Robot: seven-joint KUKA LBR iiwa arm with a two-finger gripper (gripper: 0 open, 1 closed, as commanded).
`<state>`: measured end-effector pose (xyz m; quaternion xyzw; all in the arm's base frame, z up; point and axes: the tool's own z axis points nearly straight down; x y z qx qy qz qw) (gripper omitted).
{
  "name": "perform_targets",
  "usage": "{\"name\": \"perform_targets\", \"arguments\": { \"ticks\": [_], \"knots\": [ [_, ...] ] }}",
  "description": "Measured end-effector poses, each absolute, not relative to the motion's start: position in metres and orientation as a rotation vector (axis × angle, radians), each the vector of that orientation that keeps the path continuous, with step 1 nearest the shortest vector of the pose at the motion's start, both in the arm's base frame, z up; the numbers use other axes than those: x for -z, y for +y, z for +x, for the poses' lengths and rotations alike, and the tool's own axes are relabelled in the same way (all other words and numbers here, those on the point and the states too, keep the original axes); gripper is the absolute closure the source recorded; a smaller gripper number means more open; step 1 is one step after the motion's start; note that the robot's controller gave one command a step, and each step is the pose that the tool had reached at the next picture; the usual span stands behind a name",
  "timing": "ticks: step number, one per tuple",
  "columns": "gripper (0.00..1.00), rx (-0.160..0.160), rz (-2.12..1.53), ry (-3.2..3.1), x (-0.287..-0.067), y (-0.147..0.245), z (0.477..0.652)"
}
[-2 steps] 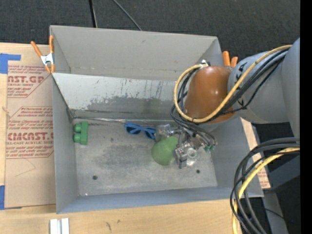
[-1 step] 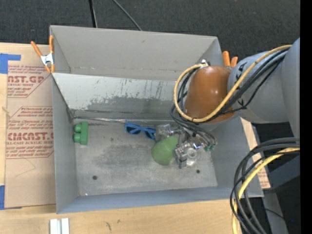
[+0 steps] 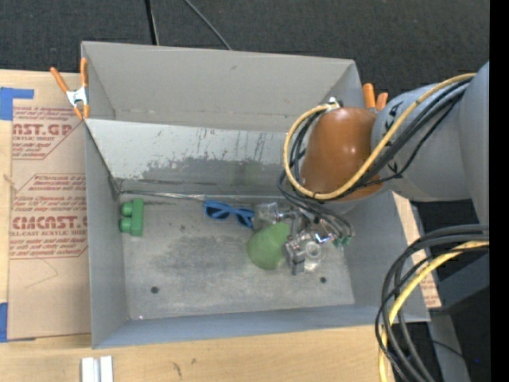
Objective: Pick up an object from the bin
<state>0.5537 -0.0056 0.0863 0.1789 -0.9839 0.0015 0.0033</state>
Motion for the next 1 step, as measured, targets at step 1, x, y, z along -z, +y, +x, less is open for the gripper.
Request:
{"name": "perform_targets", "arguments": {
  "ticks": [1],
  "knots": [
    [1.00, -0.005, 0.560, -3.085, -0.0862, -0.0056, 0.5537]
  ]
}}
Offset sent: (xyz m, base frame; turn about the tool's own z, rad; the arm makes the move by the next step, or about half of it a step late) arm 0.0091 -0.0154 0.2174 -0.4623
